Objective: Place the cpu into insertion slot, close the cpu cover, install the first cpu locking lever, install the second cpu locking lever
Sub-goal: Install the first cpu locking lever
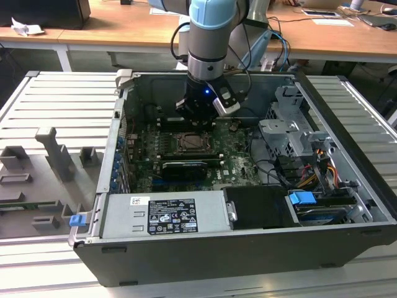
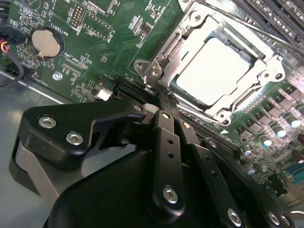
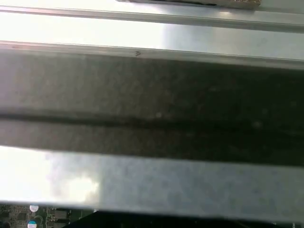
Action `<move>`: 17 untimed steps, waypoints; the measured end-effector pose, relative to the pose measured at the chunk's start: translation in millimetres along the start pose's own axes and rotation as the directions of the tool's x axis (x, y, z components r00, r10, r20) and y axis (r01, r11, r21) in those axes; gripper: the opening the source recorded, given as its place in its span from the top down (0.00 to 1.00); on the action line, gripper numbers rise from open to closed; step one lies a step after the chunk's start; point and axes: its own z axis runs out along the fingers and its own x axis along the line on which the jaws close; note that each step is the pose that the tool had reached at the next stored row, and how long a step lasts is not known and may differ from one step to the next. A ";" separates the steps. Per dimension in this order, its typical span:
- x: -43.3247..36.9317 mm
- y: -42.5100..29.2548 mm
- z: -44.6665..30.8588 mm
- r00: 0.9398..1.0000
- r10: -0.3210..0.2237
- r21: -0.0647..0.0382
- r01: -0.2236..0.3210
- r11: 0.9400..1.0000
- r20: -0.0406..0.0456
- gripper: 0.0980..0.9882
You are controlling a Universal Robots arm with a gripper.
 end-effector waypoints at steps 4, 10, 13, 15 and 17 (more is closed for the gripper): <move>-0.2 0.0 2.0 1.000 0.000 0.018 0.000 1.000 -0.001 0.99; -0.9 0.2 3.9 1.000 0.000 -0.005 0.000 1.000 0.001 0.99; -0.9 0.6 -0.9 1.000 0.000 -0.009 0.000 1.000 0.001 0.99; -0.9 1.0 -6.6 1.000 0.000 -0.008 0.000 1.000 0.000 0.99; -0.9 0.8 -7.4 1.000 0.000 -0.008 0.000 1.000 0.001 0.99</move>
